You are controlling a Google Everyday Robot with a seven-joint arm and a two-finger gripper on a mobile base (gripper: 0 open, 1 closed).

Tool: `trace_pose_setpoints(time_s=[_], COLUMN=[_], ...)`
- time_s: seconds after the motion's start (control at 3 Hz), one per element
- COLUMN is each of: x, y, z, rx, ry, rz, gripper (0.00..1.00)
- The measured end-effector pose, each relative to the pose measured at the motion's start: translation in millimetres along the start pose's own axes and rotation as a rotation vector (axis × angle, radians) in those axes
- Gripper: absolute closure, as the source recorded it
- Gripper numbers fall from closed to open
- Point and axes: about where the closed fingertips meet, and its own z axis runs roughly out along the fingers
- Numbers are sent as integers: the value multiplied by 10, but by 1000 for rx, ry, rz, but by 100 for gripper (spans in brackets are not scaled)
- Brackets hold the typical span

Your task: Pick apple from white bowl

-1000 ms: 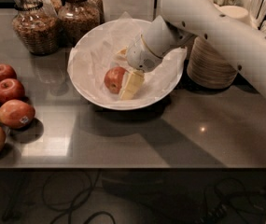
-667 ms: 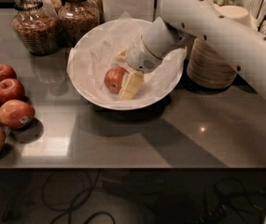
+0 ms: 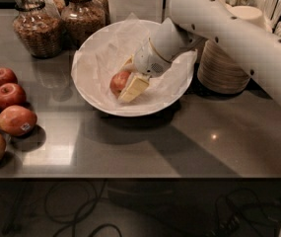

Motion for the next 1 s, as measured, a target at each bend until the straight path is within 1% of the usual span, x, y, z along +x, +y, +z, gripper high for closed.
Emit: trace_pose_setpoints(time_s=[0.67,1.0], x=[0,0], y=[0,0], z=[0,0], rx=[0,0], ry=[0,0], rz=[0,0], gripper=[98,100])
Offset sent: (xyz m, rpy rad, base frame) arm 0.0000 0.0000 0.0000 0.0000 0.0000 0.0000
